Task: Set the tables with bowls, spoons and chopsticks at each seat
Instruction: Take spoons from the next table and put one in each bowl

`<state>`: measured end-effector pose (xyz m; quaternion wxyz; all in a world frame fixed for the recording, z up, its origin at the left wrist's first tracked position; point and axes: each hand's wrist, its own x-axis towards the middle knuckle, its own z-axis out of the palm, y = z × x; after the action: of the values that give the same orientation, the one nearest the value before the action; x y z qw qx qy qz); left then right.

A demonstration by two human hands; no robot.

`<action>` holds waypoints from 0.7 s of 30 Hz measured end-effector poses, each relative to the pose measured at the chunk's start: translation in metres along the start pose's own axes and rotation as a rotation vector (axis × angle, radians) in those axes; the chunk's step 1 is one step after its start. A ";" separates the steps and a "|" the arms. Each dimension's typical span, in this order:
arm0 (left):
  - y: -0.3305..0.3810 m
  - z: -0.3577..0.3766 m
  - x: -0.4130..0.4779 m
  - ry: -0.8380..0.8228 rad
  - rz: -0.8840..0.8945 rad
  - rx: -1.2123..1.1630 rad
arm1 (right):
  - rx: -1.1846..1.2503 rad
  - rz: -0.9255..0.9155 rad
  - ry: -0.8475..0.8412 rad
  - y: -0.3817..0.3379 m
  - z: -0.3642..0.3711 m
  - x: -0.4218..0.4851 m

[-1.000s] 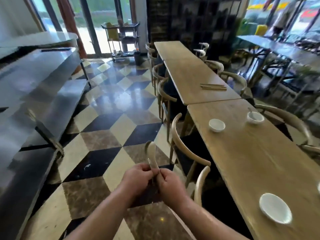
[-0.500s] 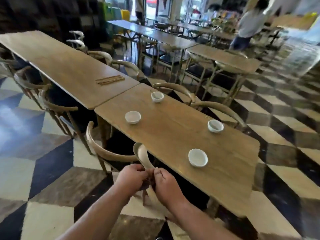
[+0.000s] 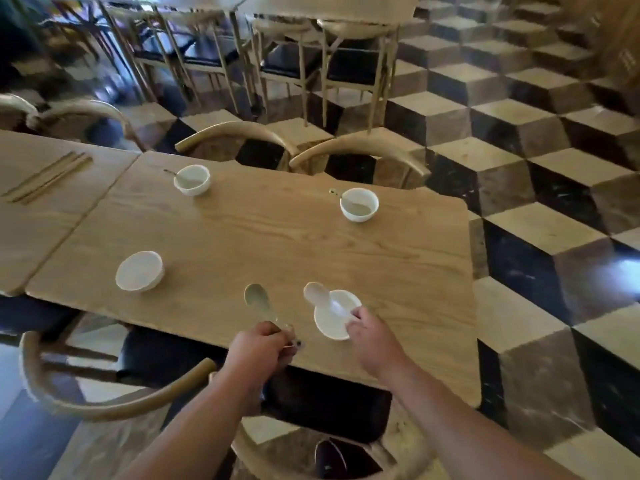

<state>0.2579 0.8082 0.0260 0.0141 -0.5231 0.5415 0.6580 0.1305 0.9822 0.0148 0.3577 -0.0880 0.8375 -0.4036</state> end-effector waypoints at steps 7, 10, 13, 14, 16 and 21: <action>0.009 0.037 0.044 -0.071 -0.104 -0.092 | -0.455 0.107 -0.035 0.020 -0.043 0.068; 0.008 0.040 0.056 -0.090 -0.138 -0.086 | -0.491 0.133 -0.043 0.025 -0.040 0.077; 0.010 0.040 0.064 -0.104 -0.152 -0.085 | -0.488 0.159 -0.052 0.025 -0.033 0.080; 0.012 0.040 0.066 -0.114 -0.154 -0.087 | -0.494 0.169 -0.058 0.024 -0.031 0.080; 0.017 0.039 0.067 -0.146 -0.158 -0.102 | -0.582 0.147 -0.016 0.021 -0.029 0.078; 0.034 0.021 0.073 -0.227 -0.151 -0.161 | -0.367 -0.036 0.158 -0.030 -0.005 0.061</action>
<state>0.1910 0.7690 -0.0041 0.0827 -0.4838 0.4410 0.7514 0.0782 0.9389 0.0074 0.2614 -0.1346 0.9208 -0.2562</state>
